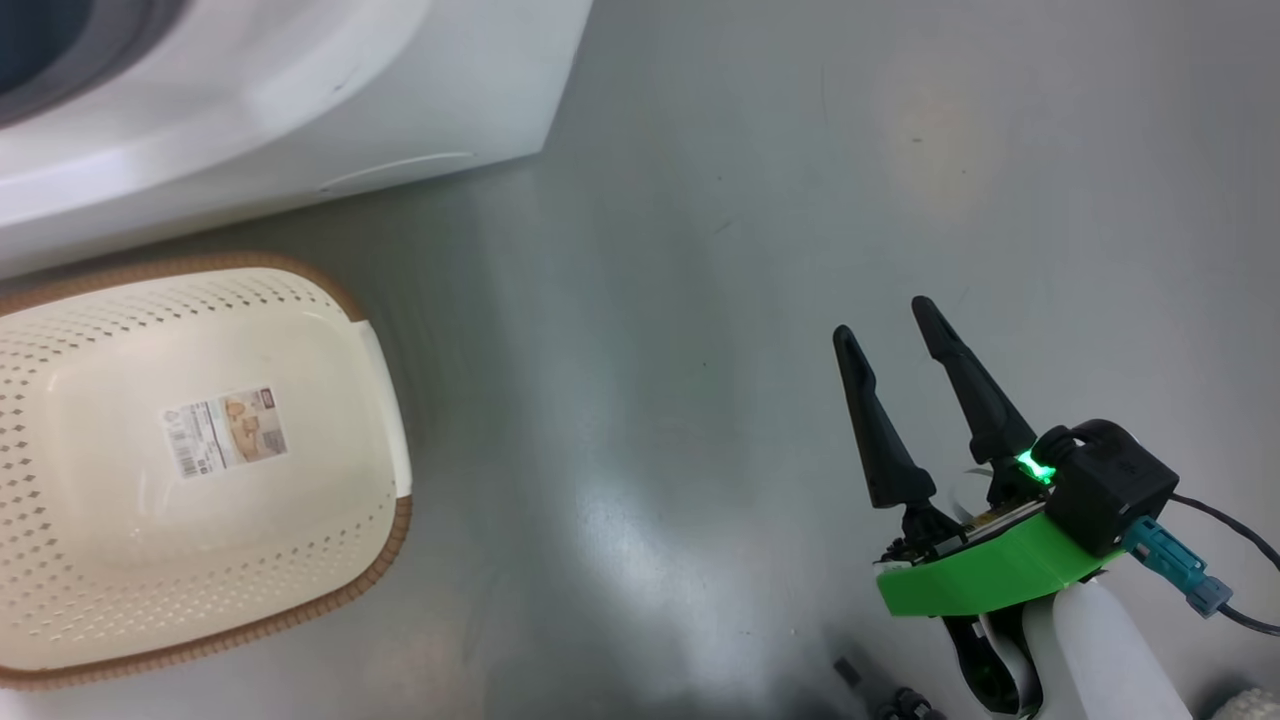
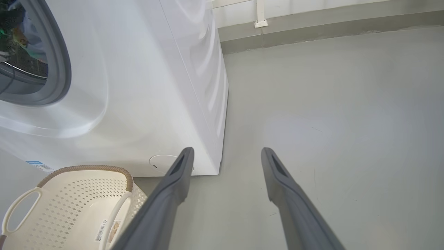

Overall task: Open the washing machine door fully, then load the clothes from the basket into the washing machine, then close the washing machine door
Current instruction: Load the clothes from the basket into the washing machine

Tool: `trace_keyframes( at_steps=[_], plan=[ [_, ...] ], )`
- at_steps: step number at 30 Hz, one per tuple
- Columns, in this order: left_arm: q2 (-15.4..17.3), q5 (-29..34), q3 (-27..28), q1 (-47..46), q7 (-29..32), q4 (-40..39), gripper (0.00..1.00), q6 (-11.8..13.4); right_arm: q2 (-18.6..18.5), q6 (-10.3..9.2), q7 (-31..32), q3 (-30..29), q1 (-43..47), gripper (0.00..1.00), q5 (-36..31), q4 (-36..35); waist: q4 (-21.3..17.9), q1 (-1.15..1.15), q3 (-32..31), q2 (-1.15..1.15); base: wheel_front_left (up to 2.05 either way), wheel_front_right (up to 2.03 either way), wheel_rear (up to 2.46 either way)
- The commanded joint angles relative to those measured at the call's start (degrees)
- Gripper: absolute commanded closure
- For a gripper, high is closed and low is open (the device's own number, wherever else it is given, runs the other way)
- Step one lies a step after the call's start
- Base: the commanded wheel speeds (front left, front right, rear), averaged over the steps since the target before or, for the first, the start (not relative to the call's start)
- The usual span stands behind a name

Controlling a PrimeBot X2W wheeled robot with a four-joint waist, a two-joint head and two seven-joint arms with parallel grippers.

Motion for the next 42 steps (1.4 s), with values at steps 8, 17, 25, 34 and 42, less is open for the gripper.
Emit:
trace_keyframes(
  at_steps=[8,17,25,34,42],
  plan=[
    [5.52,-1.17,-2.11,-6.62,2.60,3.76,1.00,-0.16,0.15,0.35,-0.27,3.11,1.31,0.00,1.21,-1.49,-1.59,0.00,2.16,0.00,0.00,0.00,0.00],
    [8.32,-4.88,-5.84,-11.50,8.43,8.04,1.00,-0.16,0.15,0.35,-0.27,4.84,1.67,0.00,2.20,-2.07,-3.27,0.00,5.11,0.00,0.00,0.00,0.00],
    [10.21,-5.93,-8.73,-15.20,9.68,8.55,1.00,-0.16,0.15,0.35,-0.27,6.41,1.96,0.00,3.18,-2.45,-4.46,0.00,7.12,0.00,0.00,0.00,0.00],
    [11.27,-6.57,-11.09,-17.19,2.59,6.85,1.00,-0.16,0.15,0.35,-0.27,7.06,1.64,0.00,3.74,-2.52,-4.83,0.00,7.57,0.00,0.00,0.00,0.00],
    [11.23,-7.08,-12.98,-17.12,3.39,9.85,0.00,-0.16,0.15,0.35,-0.27,6.92,1.35,0.00,3.75,-2.23,-4.52,0.00,7.01,0.00,0.00,0.00,0.00]
  ],
)
